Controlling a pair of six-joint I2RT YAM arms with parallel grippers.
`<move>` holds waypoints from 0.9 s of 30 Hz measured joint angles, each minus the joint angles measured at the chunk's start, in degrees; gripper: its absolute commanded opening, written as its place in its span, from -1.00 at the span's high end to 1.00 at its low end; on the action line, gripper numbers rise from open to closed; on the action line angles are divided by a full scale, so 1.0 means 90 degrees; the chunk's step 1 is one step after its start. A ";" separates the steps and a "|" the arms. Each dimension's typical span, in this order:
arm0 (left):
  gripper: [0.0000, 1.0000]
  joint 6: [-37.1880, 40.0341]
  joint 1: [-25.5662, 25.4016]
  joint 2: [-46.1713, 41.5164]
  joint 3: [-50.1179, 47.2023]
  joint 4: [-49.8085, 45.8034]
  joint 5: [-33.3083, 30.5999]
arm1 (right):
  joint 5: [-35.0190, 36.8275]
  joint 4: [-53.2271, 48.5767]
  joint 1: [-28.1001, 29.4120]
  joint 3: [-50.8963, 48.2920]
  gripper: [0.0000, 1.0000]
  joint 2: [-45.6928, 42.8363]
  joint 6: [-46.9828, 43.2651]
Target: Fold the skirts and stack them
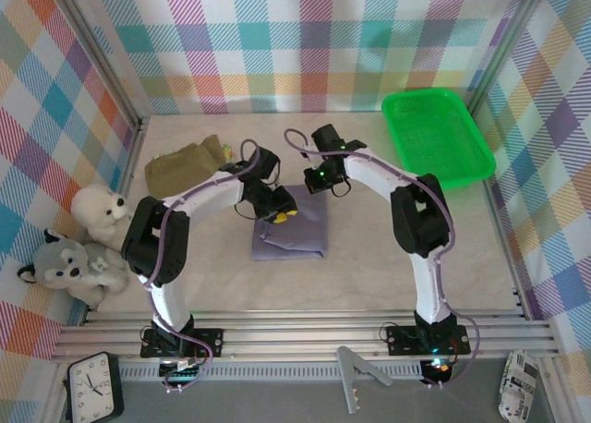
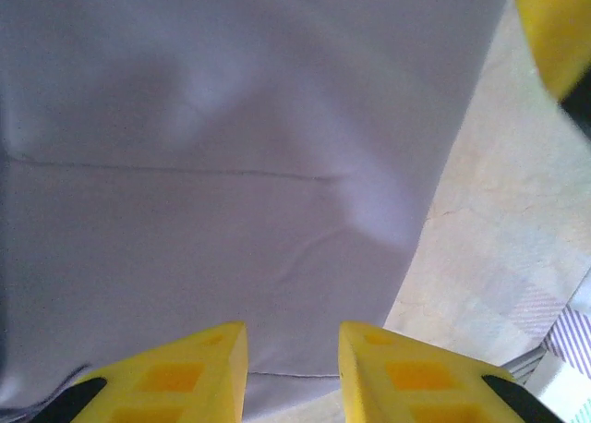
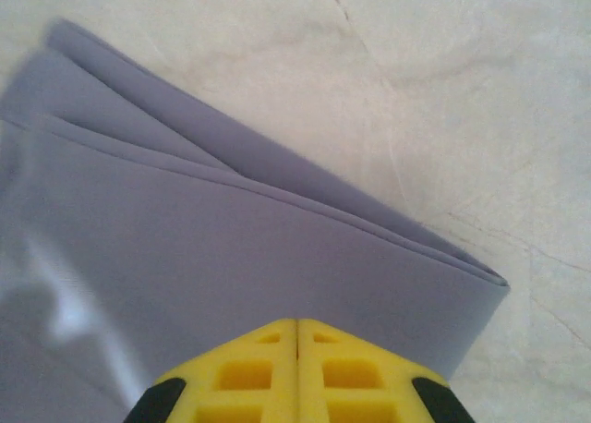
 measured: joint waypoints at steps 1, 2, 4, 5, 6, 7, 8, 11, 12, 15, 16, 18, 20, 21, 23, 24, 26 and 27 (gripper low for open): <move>0.37 -0.0036 -0.0002 0.0027 -0.0078 0.0029 -0.0002 | 0.0039 -0.0163 -0.0002 0.0192 1.00 0.0199 -0.0029; 0.37 -0.0049 0.0017 0.0044 -0.0160 0.0019 -0.0024 | 0.0066 -0.0294 -0.0017 0.0325 1.00 0.0350 -0.0041; 0.37 -0.0036 0.0061 0.0066 -0.0255 -0.0034 -0.0114 | 0.0112 -0.0556 -0.0039 0.0486 1.00 0.0551 -0.0032; 0.36 -0.0007 0.0080 0.0078 -0.0299 -0.0058 -0.0165 | 0.0148 -0.0653 -0.0039 0.0491 1.00 0.0588 -0.0002; 0.36 0.0027 0.0107 0.0078 -0.0350 -0.0063 -0.0192 | 0.0182 -0.0758 -0.0051 0.0476 1.00 0.0602 0.0046; 0.36 0.0073 0.0117 0.0078 -0.0413 -0.0090 -0.0238 | 0.0219 -0.0828 -0.0061 0.0415 1.00 0.0597 0.0117; 0.36 0.0136 0.0131 0.0078 -0.0461 -0.0141 -0.0301 | 0.0233 -0.0840 -0.0078 0.0279 1.00 0.0546 0.0219; 0.36 0.0364 0.0138 0.0146 -0.0495 -0.0330 -0.0461 | 0.0206 -0.0736 -0.0155 -0.0491 1.00 0.0095 0.0529; 0.36 0.0442 0.0143 0.0189 -0.0493 -0.0359 -0.0517 | 0.0199 -0.0729 -0.0172 -0.0758 1.00 -0.0078 0.0614; 0.36 0.0743 0.0143 0.0459 -0.0301 -0.0544 -0.0510 | -0.0027 -0.0631 -0.0204 -0.1800 0.95 -0.0712 0.1064; 0.36 0.0852 0.0143 0.0566 -0.0136 -0.0646 -0.0461 | -0.0141 -0.0517 -0.0211 -0.2127 0.94 -0.0916 0.1258; 0.36 0.1030 0.0143 0.0765 0.0168 -0.0736 -0.0440 | -0.0418 -0.0146 -0.0240 -0.2824 0.92 -0.1341 0.1780; 0.36 0.1217 0.0146 0.1020 0.0537 -0.0855 -0.0449 | -0.0758 0.0532 -0.0243 -0.3687 0.89 -0.1846 0.2594; 0.36 0.1290 0.0151 0.1141 0.0724 -0.0933 -0.0452 | -0.0862 0.0835 -0.0228 -0.4027 0.88 -0.2045 0.2926; 0.36 0.1443 0.0151 0.1389 0.1129 -0.1061 -0.0466 | -0.0998 0.1481 -0.0121 -0.4660 0.87 -0.2426 0.3696; 0.36 0.1494 0.0155 0.1467 0.1263 -0.1071 -0.0466 | -0.1008 0.1685 -0.0034 -0.4830 0.84 -0.2535 0.4019; 0.35 0.1610 0.0155 0.1542 0.1445 -0.1073 -0.0474 | -0.0933 0.1868 0.0185 -0.4906 0.74 -0.2613 0.4505; 0.34 0.1647 0.0158 0.1542 0.1498 -0.1100 -0.0500 | -0.0867 0.1943 0.0248 -0.4906 0.66 -0.2640 0.4646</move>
